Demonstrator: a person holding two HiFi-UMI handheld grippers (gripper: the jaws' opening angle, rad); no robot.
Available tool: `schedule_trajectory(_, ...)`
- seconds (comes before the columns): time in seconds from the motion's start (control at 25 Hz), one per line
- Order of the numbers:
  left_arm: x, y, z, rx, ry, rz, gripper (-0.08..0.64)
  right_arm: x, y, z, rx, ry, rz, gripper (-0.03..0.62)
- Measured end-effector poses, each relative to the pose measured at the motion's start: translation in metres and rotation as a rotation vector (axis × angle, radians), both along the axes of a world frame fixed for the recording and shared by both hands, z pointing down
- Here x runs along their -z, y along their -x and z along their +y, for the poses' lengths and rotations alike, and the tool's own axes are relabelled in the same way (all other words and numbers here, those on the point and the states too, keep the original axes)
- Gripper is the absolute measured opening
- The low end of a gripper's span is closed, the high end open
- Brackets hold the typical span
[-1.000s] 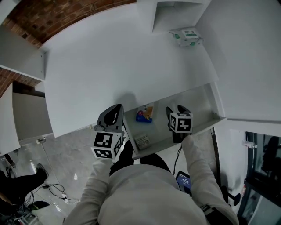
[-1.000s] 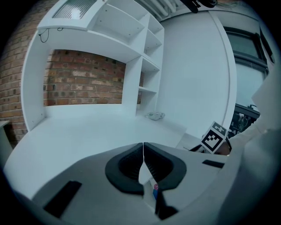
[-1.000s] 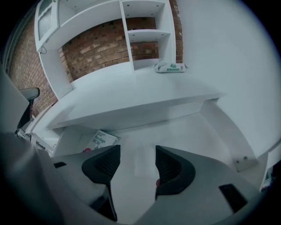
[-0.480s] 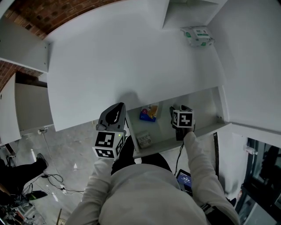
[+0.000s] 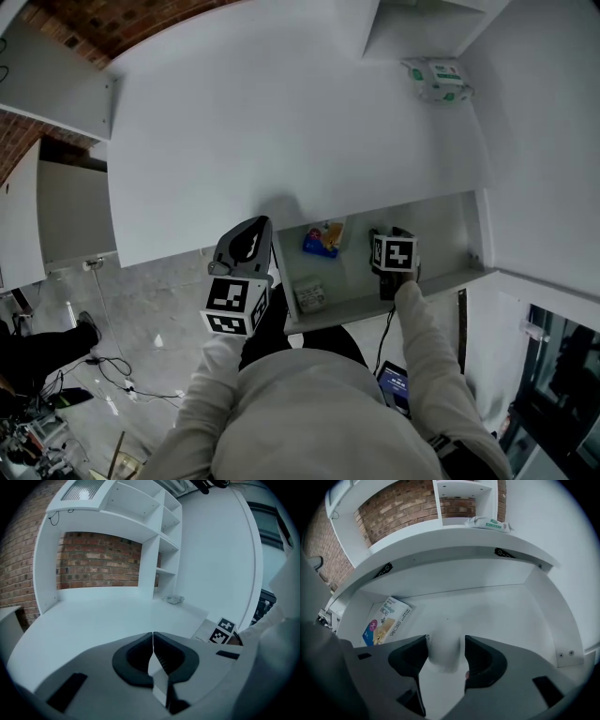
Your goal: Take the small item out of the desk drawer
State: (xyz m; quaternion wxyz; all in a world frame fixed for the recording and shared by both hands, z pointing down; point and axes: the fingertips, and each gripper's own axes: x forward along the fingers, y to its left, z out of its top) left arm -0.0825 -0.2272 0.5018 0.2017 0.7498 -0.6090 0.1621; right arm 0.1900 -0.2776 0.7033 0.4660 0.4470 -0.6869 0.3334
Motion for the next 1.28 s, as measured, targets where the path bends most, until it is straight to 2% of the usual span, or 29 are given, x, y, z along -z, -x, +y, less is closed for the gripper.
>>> schedule_trajectory(0.28, 0.003, -0.001, 0.002, -0.004, -0.005, -0.008, 0.020, -0.005, 0.002, 0.003, 0.008, 0.002, 0.020, 0.215)
schedule_trajectory(0.48, 0.003, 0.000, 0.003, -0.011, -0.009, -0.006, 0.020, -0.002, 0.003, 0.006, 0.035, -0.010, 0.028, 0.209)
schedule_trajectory(0.64, 0.004, -0.002, 0.003, -0.026, -0.017, 0.005, 0.020, 0.011, 0.003, 0.008, 0.012, -0.033, 0.008, 0.207)
schedule_trajectory(1.04, 0.009, -0.016, 0.002, -0.116, -0.021, 0.018, 0.020, 0.067, 0.027, 0.017, 0.020, -0.184, -0.088, 0.206)
schedule_trajectory(1.28, 0.016, -0.025, -0.002, -0.148, -0.060, 0.026, 0.020, 0.110, 0.033, 0.017, -0.009, -0.288, -0.139, 0.206)
